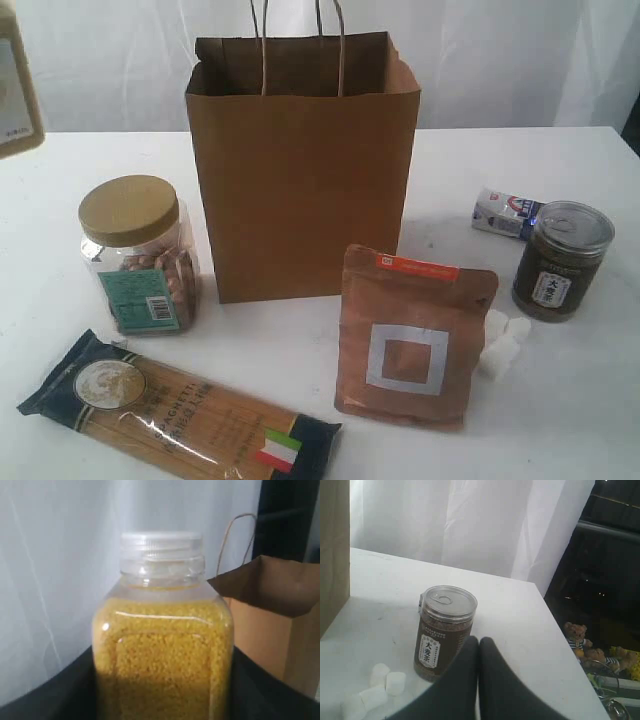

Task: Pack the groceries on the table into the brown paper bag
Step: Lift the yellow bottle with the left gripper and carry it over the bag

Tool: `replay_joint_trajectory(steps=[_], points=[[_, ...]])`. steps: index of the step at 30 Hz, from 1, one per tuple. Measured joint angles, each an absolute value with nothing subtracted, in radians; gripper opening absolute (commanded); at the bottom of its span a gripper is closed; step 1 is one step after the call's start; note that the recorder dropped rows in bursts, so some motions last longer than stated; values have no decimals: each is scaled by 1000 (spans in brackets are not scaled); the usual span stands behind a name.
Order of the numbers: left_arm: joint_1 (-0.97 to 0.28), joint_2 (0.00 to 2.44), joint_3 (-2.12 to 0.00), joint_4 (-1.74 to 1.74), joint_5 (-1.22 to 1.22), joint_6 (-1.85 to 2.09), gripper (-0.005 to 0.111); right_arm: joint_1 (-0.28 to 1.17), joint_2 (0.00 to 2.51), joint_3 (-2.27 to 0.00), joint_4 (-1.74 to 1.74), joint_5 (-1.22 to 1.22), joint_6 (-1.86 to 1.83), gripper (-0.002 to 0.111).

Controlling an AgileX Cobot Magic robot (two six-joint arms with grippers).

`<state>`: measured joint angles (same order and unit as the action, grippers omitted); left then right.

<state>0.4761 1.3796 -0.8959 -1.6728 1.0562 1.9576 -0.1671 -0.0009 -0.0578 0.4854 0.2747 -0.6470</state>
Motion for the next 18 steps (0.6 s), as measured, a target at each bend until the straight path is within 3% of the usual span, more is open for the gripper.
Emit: replay_joint_trajectory(steps=[10,18], points=[[156,1475,-1164,-1664,1009,1958,0,-167,-1,-58,485,275,-647,0],[-29,1575,-1412,-1659,891,1958,0,-167,-1,-58,485,275,-635,0]])
